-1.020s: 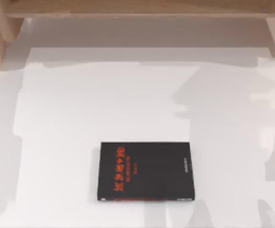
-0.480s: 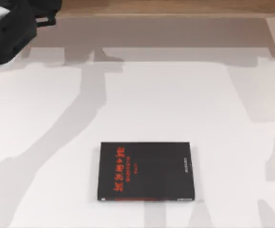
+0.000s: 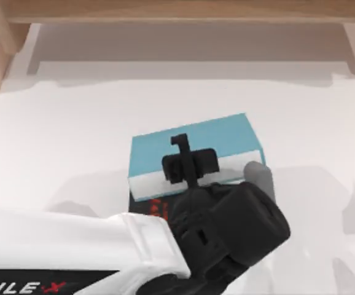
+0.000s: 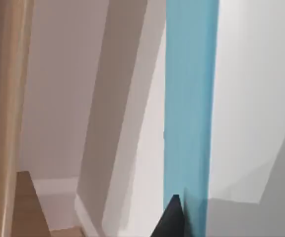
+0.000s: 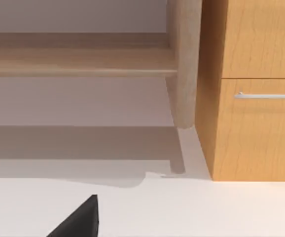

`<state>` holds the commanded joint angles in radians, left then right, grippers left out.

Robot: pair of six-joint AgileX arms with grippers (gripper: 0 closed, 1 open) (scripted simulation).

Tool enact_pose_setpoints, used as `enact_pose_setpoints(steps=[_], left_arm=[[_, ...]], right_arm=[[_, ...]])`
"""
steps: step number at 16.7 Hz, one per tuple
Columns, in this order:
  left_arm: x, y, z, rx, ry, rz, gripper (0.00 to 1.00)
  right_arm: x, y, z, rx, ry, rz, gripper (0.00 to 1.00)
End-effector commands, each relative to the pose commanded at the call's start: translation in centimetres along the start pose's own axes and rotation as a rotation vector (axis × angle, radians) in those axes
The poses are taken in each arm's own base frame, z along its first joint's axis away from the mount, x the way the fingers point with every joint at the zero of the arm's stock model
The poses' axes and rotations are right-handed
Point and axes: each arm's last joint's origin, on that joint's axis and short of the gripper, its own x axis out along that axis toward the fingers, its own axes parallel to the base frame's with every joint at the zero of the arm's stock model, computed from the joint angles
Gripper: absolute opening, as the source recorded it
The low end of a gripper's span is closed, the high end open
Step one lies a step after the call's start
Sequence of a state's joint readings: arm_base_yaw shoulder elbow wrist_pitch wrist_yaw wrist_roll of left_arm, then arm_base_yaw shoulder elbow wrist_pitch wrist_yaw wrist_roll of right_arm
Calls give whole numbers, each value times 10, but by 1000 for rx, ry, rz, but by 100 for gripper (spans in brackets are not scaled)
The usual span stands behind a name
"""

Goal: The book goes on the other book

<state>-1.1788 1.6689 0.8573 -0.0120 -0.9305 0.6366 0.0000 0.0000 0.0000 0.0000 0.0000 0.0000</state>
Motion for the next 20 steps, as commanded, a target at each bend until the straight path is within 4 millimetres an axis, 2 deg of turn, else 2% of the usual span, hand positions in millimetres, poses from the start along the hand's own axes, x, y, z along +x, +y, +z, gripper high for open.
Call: enact_pose_setpoints(steps=[2, 4, 18, 20], left_arm=[[-10, -38, -9, 137, 20, -42, 0], [-15, -55, -15, 202, 30, -58, 0], [-10, -56, -16, 205, 31, -59, 0], [-10, -56, -16, 205, 31, -59, 15]], right_arm=[[0, 0, 0, 0, 0, 0, 100], [0, 0, 0, 0, 0, 0, 100], [0, 0, 0, 0, 0, 0, 100], [0, 0, 0, 0, 0, 0, 100]])
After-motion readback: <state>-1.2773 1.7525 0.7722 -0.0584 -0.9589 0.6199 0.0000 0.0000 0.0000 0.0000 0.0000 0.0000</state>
